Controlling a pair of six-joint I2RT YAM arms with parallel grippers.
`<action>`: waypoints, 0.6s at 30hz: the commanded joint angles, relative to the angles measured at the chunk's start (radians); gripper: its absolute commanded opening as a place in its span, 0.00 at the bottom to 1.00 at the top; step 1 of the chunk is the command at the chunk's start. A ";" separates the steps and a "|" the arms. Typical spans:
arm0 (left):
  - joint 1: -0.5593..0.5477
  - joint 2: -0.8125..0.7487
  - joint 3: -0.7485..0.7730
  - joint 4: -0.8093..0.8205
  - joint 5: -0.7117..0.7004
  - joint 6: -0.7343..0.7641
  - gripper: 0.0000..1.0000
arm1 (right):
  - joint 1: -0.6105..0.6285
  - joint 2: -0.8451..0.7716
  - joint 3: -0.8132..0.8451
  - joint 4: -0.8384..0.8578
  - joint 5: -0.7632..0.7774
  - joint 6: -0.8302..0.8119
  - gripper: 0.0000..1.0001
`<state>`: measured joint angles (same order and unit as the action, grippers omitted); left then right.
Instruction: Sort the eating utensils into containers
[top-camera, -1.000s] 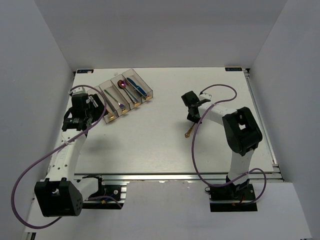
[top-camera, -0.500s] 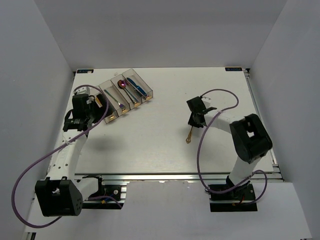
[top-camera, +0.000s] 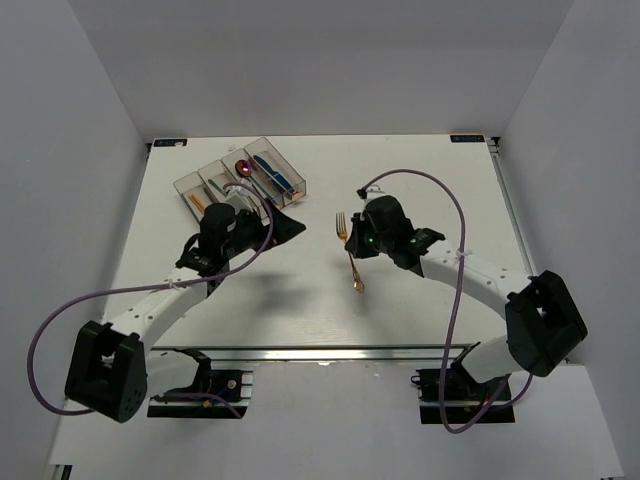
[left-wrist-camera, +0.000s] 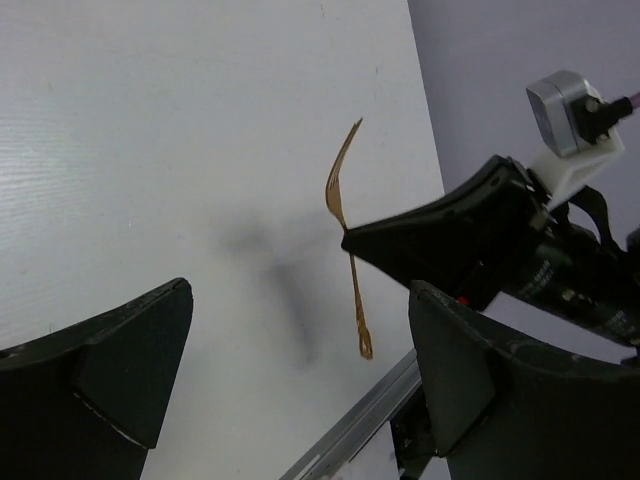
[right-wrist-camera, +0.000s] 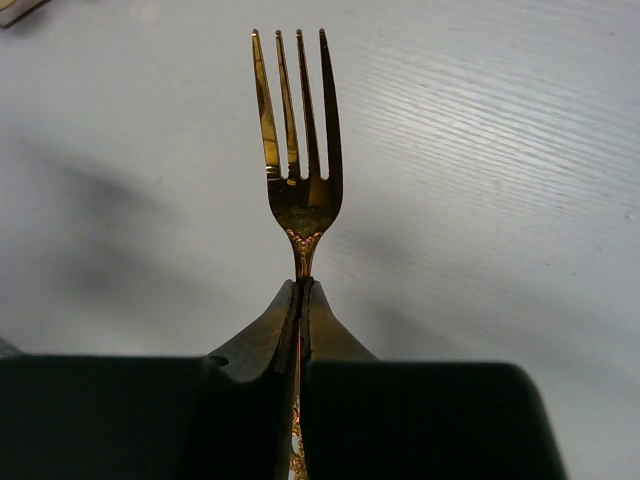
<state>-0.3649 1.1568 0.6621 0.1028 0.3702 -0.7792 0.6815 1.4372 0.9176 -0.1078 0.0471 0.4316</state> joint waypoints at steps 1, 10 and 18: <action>-0.020 0.053 0.039 0.116 -0.019 -0.032 0.97 | 0.049 -0.034 0.092 -0.049 -0.038 -0.036 0.00; -0.086 0.147 0.076 0.155 -0.001 0.000 0.90 | 0.173 -0.014 0.213 -0.153 0.002 -0.039 0.00; -0.115 0.144 0.077 0.166 0.006 0.040 0.84 | 0.217 0.011 0.285 -0.196 0.025 -0.045 0.00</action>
<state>-0.4755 1.3186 0.7029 0.2470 0.3683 -0.7685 0.8787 1.4483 1.1522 -0.2821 0.0574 0.4068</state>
